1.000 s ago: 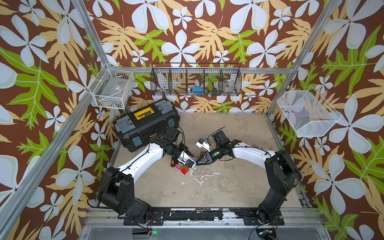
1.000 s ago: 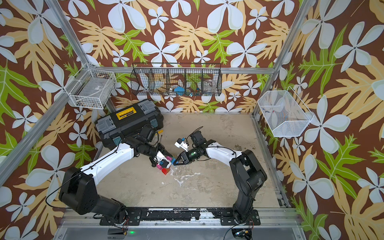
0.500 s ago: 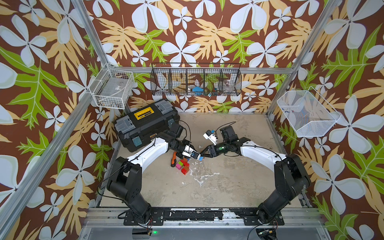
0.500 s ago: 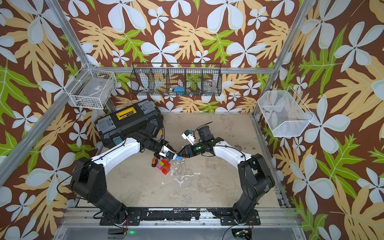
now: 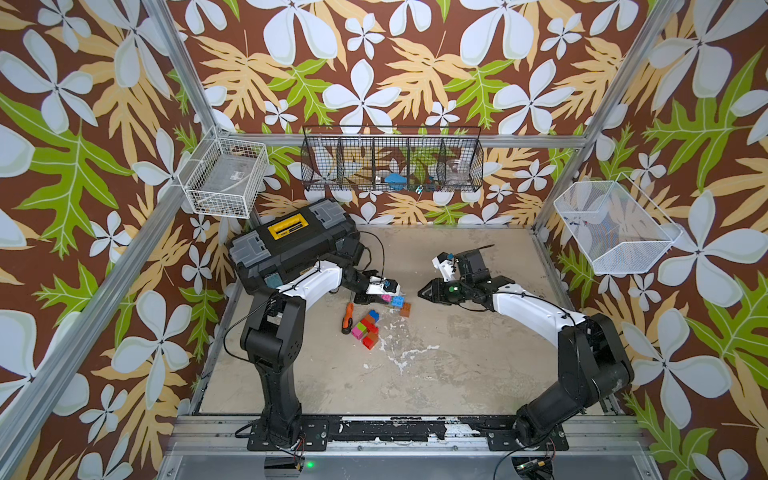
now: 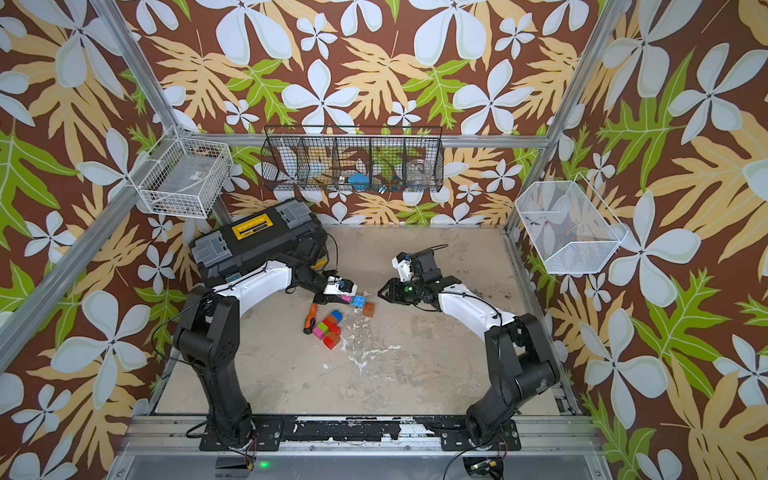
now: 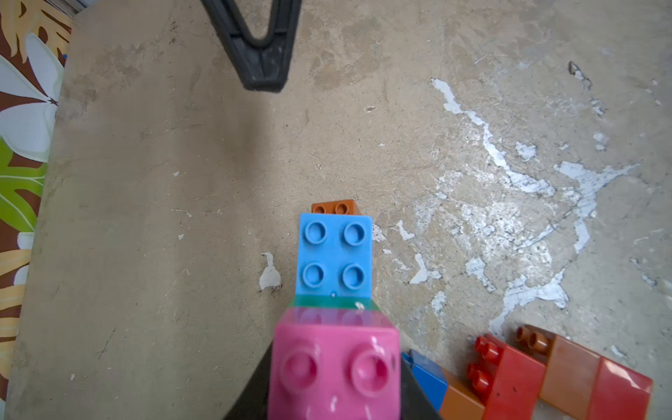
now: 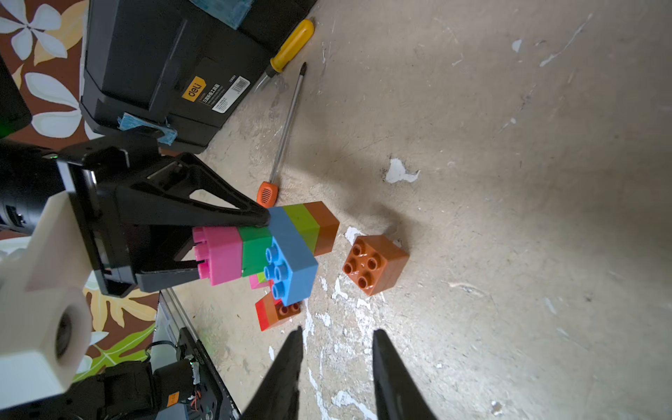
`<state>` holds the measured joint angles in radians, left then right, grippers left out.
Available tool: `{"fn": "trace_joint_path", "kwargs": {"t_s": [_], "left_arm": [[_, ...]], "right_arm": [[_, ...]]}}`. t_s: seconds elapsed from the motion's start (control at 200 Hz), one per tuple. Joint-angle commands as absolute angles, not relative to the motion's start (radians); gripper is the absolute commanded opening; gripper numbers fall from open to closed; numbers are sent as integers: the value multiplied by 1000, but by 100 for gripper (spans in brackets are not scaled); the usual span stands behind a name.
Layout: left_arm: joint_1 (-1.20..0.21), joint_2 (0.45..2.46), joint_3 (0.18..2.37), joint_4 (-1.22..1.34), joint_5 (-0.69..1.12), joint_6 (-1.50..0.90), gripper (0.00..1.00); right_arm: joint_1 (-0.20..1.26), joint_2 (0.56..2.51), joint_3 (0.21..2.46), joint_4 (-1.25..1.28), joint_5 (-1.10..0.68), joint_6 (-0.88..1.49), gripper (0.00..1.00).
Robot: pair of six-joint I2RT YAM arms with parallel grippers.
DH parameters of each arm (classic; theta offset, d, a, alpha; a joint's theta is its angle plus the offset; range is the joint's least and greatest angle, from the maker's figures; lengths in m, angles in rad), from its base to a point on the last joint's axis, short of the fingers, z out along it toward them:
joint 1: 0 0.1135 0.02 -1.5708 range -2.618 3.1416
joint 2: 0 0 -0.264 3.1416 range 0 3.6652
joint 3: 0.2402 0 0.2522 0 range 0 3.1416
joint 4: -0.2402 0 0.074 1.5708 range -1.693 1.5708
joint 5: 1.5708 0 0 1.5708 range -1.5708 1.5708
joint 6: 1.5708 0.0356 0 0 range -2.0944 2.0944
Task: Assemble the letter h with lego
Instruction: Assemble the lego brick with the lego brick.
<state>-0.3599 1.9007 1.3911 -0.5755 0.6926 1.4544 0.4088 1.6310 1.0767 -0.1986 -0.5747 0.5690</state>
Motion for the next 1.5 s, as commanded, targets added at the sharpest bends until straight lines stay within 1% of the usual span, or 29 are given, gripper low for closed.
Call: {"fn": "trace_joint_path", "kwargs": {"t_s": [0.0,0.22,0.52,0.741,1.031,1.496], "left_arm": [[-359,1921,1418,-569,685,1442,24],[-359,1978,1470,-603,653,1451,24],[-360,2008,1505,-662,635,1457,24],[-359,2018,1535,-733,706,1443,24],[-364,2045,1551,-744,703,1421,24],[-380,2039,1525,-683,671,1391,23]], "right_arm": [[433,1658,1115,-217,-528,643,33],[472,1735,1187,-259,-514,682,32],[501,1811,1236,-307,-518,687,34],[506,1840,1252,-309,-515,684,34],[508,1848,1246,-295,-514,714,35],[515,1863,1247,-285,-518,720,29]]}}
